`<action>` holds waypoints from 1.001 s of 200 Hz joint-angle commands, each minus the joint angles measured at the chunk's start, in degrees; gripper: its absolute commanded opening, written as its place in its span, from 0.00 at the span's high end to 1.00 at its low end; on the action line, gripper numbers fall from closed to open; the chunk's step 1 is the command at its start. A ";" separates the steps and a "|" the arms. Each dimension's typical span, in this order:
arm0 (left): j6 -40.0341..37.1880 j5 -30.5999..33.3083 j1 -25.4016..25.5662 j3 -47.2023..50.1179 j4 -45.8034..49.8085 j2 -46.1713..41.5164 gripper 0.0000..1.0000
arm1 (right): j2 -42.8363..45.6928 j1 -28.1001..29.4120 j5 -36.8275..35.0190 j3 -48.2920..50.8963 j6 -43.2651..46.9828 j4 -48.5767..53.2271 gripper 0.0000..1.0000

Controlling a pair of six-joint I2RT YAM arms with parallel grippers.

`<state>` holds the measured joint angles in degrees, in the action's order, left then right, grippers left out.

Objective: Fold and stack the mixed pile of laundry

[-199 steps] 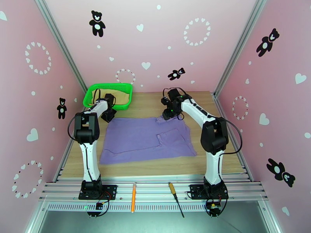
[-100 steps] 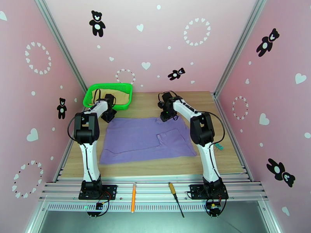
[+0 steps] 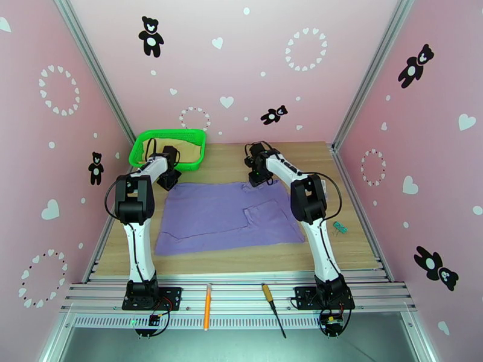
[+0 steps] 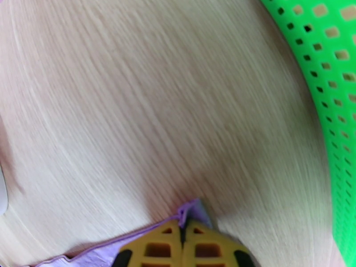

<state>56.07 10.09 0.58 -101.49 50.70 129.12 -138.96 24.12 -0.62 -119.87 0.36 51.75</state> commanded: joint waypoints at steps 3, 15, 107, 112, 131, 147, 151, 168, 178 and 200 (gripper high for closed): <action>-3.69 -2.53 1.66 0.46 -4.03 0.23 1.00 | -2.41 0.41 -0.16 -2.27 -0.86 1.86 0.72; -3.71 -2.53 1.69 0.27 -3.86 0.21 1.00 | -2.63 0.41 -0.72 -2.47 -1.10 1.91 0.88; -7.45 -0.22 2.76 -1.49 -2.08 -4.72 1.00 | 10.01 0.25 -6.88 -1.35 -1.00 2.42 1.00; -7.80 -0.11 2.76 -1.18 -2.26 -5.27 1.00 | 10.91 0.23 -7.13 -0.52 -0.98 2.19 1.00; -9.07 0.11 2.76 -0.17 -2.77 -6.97 1.00 | 14.88 -0.03 -7.73 3.40 -1.19 1.11 1.00; -9.80 0.32 2.76 1.12 -3.45 -8.32 1.00 | 17.94 -0.29 -7.90 6.80 -1.40 0.01 1.00; -9.93 0.31 2.76 1.43 -3.57 -8.64 1.00 | 18.71 -0.38 -7.83 7.66 -1.48 -0.24 1.00; -10.47 0.27 2.76 3.29 -4.78 -9.86 1.00 | 21.15 -0.59 -7.14 11.09 -1.50 -1.39 1.00; -10.73 0.24 2.76 4.33 -5.29 -10.43 1.00 | 22.30 -0.70 -6.71 13.18 -1.46 -2.02 1.00; -11.20 0.33 2.76 7.28 -6.66 -12.27 1.00 | 24.78 -0.77 -5.49 17.99 -1.41 -3.89 1.00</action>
<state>46.94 10.07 3.11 -97.47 46.41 119.52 -116.75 23.59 -6.85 -107.07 -0.78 49.60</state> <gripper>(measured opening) 0.066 0.048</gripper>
